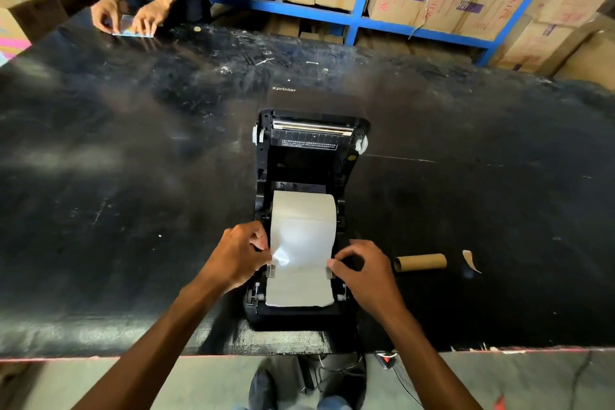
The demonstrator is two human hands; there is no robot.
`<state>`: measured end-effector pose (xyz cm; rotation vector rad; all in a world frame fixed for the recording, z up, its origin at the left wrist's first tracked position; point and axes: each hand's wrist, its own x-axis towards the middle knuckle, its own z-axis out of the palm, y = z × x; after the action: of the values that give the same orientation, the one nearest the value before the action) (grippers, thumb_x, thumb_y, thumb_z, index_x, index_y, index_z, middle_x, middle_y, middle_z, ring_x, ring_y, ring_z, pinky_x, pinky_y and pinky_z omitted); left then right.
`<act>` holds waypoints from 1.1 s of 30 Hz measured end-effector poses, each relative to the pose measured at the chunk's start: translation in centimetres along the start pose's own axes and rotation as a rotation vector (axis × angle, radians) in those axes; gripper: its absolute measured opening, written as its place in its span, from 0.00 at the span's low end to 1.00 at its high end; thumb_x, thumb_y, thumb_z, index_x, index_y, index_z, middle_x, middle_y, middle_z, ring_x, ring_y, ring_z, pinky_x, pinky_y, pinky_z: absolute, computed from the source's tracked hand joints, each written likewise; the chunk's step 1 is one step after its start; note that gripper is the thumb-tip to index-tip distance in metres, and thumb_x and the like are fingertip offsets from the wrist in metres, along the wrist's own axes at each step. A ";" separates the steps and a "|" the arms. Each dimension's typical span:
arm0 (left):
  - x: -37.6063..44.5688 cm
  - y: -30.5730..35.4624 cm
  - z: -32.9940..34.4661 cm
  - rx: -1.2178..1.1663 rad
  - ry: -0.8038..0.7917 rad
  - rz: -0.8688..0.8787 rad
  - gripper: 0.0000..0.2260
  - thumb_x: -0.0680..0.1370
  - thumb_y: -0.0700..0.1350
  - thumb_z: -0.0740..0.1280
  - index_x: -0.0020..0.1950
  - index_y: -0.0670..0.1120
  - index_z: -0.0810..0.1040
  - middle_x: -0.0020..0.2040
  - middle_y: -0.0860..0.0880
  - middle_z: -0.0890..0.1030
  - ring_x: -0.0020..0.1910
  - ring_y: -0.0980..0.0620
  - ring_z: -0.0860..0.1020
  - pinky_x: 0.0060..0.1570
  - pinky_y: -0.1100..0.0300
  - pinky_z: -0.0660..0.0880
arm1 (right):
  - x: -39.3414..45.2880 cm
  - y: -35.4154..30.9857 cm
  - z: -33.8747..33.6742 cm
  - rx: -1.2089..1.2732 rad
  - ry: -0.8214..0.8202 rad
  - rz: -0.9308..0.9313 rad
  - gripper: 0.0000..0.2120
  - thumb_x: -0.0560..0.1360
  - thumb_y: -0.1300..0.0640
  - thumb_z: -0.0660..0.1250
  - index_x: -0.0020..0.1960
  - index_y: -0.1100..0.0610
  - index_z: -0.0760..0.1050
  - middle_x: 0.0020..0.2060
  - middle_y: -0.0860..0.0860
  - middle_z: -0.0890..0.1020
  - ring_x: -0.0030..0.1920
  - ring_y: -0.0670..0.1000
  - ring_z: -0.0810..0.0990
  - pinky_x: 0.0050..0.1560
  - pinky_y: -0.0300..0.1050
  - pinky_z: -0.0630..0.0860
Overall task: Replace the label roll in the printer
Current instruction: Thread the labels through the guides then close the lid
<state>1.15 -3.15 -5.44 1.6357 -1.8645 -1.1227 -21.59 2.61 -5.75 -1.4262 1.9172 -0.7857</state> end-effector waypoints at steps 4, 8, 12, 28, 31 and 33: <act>-0.1 -0.3 0.2 0.007 0.003 0.020 0.09 0.71 0.39 0.72 0.37 0.49 0.74 0.40 0.53 0.81 0.39 0.55 0.80 0.37 0.62 0.74 | -2.1 0.8 -0.1 -0.048 -0.033 -0.260 0.12 0.63 0.41 0.73 0.39 0.47 0.77 0.64 0.44 0.69 0.67 0.41 0.60 0.65 0.46 0.59; -0.8 -0.3 0.3 0.002 0.055 0.068 0.09 0.72 0.38 0.71 0.38 0.49 0.74 0.39 0.52 0.81 0.38 0.54 0.80 0.37 0.63 0.75 | -3.1 1.6 0.4 -0.186 -0.155 -0.412 0.16 0.62 0.40 0.74 0.43 0.48 0.77 0.72 0.41 0.59 0.72 0.41 0.49 0.68 0.44 0.49; -2.6 -0.3 0.7 0.000 0.198 0.150 0.09 0.70 0.34 0.70 0.41 0.47 0.76 0.38 0.53 0.80 0.33 0.55 0.77 0.31 0.68 0.72 | -3.2 2.0 0.9 -0.205 -0.107 -0.460 0.12 0.65 0.48 0.75 0.42 0.53 0.78 0.72 0.43 0.58 0.73 0.42 0.49 0.69 0.44 0.48; -9.9 -0.6 3.9 0.310 0.216 0.312 0.04 0.72 0.38 0.72 0.43 0.45 0.85 0.43 0.48 0.84 0.45 0.47 0.79 0.43 0.54 0.75 | -6.4 2.9 0.8 -0.161 -0.038 -0.474 0.06 0.73 0.58 0.68 0.38 0.57 0.81 0.67 0.53 0.73 0.69 0.53 0.65 0.67 0.50 0.61; -11.2 -0.8 4.3 0.304 0.229 0.304 0.05 0.72 0.37 0.70 0.44 0.45 0.85 0.45 0.47 0.84 0.46 0.47 0.79 0.43 0.53 0.76 | -7.6 3.3 0.9 -0.173 -0.016 -0.501 0.06 0.72 0.59 0.69 0.38 0.57 0.82 0.66 0.54 0.74 0.69 0.54 0.67 0.67 0.52 0.63; -11.9 -0.9 4.7 0.309 0.245 0.293 0.05 0.73 0.38 0.70 0.44 0.46 0.85 0.45 0.48 0.84 0.47 0.48 0.79 0.42 0.56 0.75 | -8.4 3.6 1.0 -0.178 -0.014 -0.509 0.05 0.72 0.58 0.69 0.38 0.57 0.81 0.65 0.54 0.75 0.68 0.53 0.67 0.66 0.51 0.63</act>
<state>0.86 9.67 -6.59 1.5063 -2.0989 -0.5103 -21.08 11.46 -8.05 -2.0672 1.6600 -0.8378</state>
